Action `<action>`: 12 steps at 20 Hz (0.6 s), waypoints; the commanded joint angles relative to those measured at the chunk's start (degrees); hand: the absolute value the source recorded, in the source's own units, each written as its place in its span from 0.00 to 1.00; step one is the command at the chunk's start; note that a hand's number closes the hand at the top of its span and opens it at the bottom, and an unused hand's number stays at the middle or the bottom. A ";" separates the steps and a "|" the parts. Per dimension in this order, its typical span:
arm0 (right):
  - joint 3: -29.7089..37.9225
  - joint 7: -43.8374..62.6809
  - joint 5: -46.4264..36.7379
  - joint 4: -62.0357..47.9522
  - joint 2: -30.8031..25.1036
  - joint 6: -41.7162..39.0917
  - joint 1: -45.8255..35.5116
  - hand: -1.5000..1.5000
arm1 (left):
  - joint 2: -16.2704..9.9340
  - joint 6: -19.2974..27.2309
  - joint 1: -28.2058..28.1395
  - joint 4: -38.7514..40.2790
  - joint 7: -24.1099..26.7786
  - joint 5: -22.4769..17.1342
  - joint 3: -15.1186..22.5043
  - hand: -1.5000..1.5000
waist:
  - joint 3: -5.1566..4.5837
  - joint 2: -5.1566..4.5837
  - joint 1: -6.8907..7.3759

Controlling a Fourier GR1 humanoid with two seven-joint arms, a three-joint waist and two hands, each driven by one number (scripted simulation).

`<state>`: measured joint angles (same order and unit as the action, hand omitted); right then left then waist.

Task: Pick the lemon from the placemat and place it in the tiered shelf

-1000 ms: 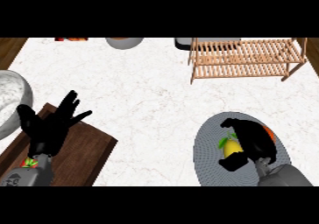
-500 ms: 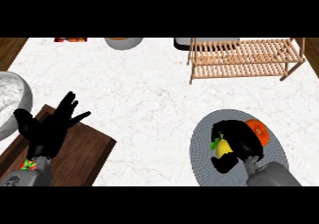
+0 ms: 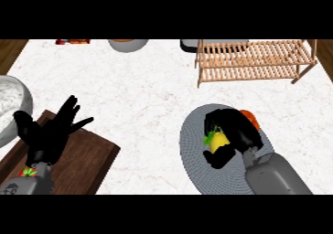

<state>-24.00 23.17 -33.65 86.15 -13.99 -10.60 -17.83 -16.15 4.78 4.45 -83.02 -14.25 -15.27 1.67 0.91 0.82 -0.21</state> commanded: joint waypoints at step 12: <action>15.72 24.77 3.20 33.30 -2.99 -7.06 -14.18 1.00 | -0.70 -1.34 -4.53 5.50 -0.97 0.30 -1.14 0.50 | -1.07 -0.42 -1.09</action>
<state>-12.98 40.84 -31.98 113.65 -15.57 -14.35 -27.31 -16.31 4.78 3.20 -83.56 -14.32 -14.98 0.78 0.83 1.15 -1.35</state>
